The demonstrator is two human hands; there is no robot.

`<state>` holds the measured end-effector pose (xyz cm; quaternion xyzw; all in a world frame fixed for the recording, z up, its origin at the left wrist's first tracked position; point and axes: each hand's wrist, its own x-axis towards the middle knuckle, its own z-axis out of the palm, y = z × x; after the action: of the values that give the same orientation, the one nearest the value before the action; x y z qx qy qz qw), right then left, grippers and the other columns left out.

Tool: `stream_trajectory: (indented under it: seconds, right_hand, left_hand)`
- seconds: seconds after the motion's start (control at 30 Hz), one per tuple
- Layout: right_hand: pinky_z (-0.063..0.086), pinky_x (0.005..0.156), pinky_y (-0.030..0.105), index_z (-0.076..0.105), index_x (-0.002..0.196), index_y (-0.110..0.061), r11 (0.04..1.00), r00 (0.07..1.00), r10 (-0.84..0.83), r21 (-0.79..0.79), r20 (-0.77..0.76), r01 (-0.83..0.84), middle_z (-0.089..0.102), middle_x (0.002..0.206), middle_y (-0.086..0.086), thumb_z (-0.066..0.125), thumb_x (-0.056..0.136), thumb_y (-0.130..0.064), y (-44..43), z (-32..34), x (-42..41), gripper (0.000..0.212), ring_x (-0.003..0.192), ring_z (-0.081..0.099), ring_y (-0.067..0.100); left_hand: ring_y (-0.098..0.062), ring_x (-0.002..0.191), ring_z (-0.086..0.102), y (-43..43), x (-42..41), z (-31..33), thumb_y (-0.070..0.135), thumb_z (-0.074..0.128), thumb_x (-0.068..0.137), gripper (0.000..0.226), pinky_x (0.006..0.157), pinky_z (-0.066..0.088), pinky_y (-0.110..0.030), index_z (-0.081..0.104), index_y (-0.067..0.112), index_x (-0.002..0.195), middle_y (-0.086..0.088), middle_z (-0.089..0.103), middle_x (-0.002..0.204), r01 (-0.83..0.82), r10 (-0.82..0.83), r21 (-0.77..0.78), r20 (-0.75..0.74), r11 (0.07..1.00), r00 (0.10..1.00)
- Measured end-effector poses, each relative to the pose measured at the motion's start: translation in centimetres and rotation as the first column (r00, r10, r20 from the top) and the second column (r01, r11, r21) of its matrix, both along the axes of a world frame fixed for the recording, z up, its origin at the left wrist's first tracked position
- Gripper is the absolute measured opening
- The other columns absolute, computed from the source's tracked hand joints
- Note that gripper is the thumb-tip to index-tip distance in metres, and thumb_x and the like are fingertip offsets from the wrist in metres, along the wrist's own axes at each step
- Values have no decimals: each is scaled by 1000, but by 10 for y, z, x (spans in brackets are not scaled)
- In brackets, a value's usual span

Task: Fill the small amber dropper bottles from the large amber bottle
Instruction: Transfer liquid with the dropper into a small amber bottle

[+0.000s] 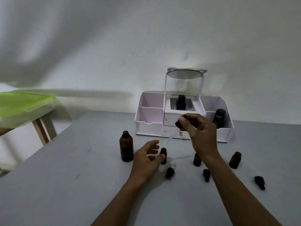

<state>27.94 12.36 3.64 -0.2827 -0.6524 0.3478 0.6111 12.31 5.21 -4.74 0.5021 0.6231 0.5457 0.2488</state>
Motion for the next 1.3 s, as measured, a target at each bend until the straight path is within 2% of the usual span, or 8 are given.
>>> stream_trajectory:
  seconds: [0.1, 0.2, 0.37, 0.57, 0.7, 0.9, 1.07, 1.3]
  right_hand:
    - [61, 73, 22, 74, 97, -12, 1000, 999, -14, -7, 34, 15, 76, 86, 0, 73, 88, -10, 2, -6, -3, 9, 80, 75, 11]
    - [61, 74, 26, 75, 97, -10, 1000, 998, -6, -16, 60, 7, 77, 87, 4, 73, 88, -11, 3, -10, -4, 9, 81, 76, 15]
    - [61, 74, 25, 75, 95, -11, 1000, 995, 24, -22, 99, -22, 77, 85, 3, 73, 88, -10, 2, -13, -6, 7, 79, 76, 14]
    - [61, 76, 26, 75, 93, -9, 1000, 991, 27, -15, 128, -25, 78, 83, 2, 73, 89, -9, 2, -15, -8, 5, 79, 76, 14]
    - [60, 73, 21, 75, 89, -9, 1000, 994, 27, -17, 102, -26, 78, 78, -3, 73, 88, -7, 1, -14, -8, 3, 75, 76, 12]
    - [60, 74, 24, 76, 85, -12, 1000, 994, 21, 5, 106, -21, 77, 76, 0, 73, 88, -5, 0, -14, -8, 8, 74, 76, 15]
    - [54, 73, 12, 76, 84, -18, 997, 991, -28, 73, 128, 18, 75, 77, -10, 74, 86, -4, -3, -12, -8, 14, 74, 72, 2]
    - [51, 80, 7, 73, 85, -27, 991, 984, -70, 125, 166, 50, 71, 70, -25, 75, 85, -4, -5, -11, -9, 23, 76, 70, -6]
  left_hand:
    - [-4, 102, 60, 3, 0, -2, 22, 73, 82, 47, 75, 48, -10, 57, 33, 125, 11, 62, 114, 17, -17, -6, -28, 1000, 999]
    - [-4, 101, 61, 4, 0, -3, 24, 73, 82, 46, 74, 46, -9, 56, 38, 123, 12, 63, 113, 25, -26, -16, -41, 1000, 999]
    - [-3, 99, 60, 5, 2, -4, 25, 74, 81, 47, 72, 45, -7, 57, 34, 124, 15, 62, 111, 23, -26, -39, -80, 999, 996]
    - [-1, 98, 63, 8, 2, -6, 27, 76, 80, 45, 76, 44, -4, 62, 27, 123, 10, 67, 115, 15, -20, -47, -116, 999, 993]
    - [-5, 102, 64, 7, 1, -5, 24, 75, 81, 44, 88, 48, -12, 63, 23, 124, 6, 68, 116, 21, -26, -51, -99, 998, 995]
    - [-3, 99, 65, 7, 0, -5, 26, 73, 82, 42, 85, 45, -8, 63, 25, 123, 9, 69, 113, 13, -20, -56, -122, 998, 992]
    - [-3, 99, 65, 6, 1, -3, 25, 73, 82, 41, 93, 50, -18, 64, 25, 123, 9, 69, 113, 6, -13, -53, -133, 999, 991]
    - [-4, 99, 65, 6, 1, -4, 23, 72, 84, 42, 85, 46, -8, 63, 23, 124, 7, 69, 115, 21, -28, -49, -144, 999, 989]
